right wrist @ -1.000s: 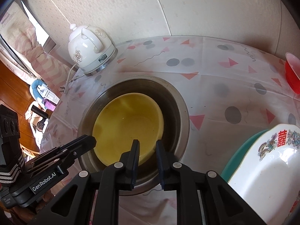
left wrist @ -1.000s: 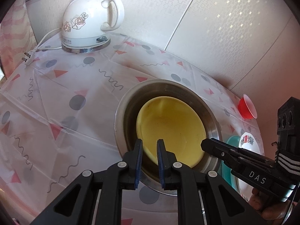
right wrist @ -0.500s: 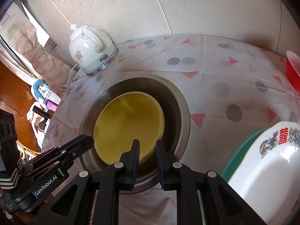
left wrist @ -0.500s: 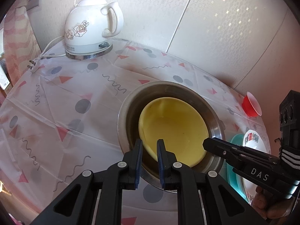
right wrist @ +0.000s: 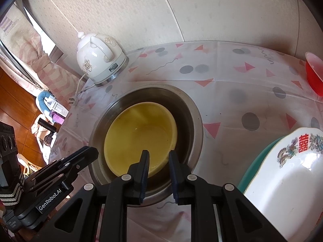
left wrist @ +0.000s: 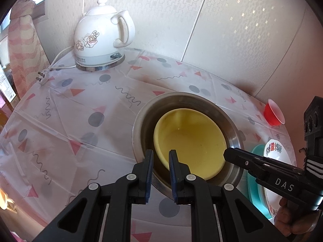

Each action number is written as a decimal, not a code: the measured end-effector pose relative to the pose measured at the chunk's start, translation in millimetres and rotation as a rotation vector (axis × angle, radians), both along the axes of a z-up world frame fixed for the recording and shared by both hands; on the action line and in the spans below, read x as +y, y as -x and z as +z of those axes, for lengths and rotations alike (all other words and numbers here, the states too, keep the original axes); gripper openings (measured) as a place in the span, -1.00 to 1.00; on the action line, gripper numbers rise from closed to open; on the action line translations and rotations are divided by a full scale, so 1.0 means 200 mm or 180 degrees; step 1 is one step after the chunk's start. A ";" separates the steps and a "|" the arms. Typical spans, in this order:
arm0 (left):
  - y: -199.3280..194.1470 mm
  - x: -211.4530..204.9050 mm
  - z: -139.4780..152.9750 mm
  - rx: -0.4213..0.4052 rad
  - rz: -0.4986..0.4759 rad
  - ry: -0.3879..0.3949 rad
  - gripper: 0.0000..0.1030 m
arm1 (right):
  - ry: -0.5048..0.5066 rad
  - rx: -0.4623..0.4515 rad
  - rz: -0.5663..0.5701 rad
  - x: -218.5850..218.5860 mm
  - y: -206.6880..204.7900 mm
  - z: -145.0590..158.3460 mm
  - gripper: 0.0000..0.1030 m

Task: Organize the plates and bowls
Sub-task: 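Carry the yellow bowl with both grippers and lower it into the steel bowl, then open both grippers and withdraw them from the yellow bowl, then move both grippers to the pink-red plastic bowl and grasp its rim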

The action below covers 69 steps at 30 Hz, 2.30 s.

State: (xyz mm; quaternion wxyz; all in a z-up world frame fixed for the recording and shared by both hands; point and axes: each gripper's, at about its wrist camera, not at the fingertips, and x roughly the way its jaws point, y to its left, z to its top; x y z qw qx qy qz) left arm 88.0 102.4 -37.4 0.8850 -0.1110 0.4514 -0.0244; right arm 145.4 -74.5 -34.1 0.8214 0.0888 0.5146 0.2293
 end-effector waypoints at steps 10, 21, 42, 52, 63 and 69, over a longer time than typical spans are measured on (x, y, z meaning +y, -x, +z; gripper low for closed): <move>0.02 -0.01 0.02 -0.0052 -0.0012 -0.0039 -0.71 | -0.0102 0.0006 -0.0042 -0.03 0.01 0.01 -0.62; 0.02 -0.09 0.12 -0.0197 -0.0179 -0.0093 -0.71 | -0.0326 -0.0082 -0.0266 -0.19 0.00 0.10 -0.55; -0.22 -0.63 0.21 -0.0180 -0.0920 -0.0162 -0.70 | -0.0535 -0.0082 -0.1634 -1.15 -0.01 0.12 -0.50; -0.42 -0.93 0.19 0.0008 -0.1169 -0.0102 -0.70 | -0.0493 -0.0116 -0.2133 -1.50 -0.09 0.11 -0.50; -0.63 -1.18 0.12 0.0171 -0.1300 0.0135 -0.69 | -0.0339 -0.0050 -0.2434 -1.71 -0.39 0.08 -0.50; -0.73 -1.26 0.06 0.0261 -0.1376 0.0249 -0.68 | -0.0274 0.0064 -0.2536 -1.78 -0.51 0.02 -0.50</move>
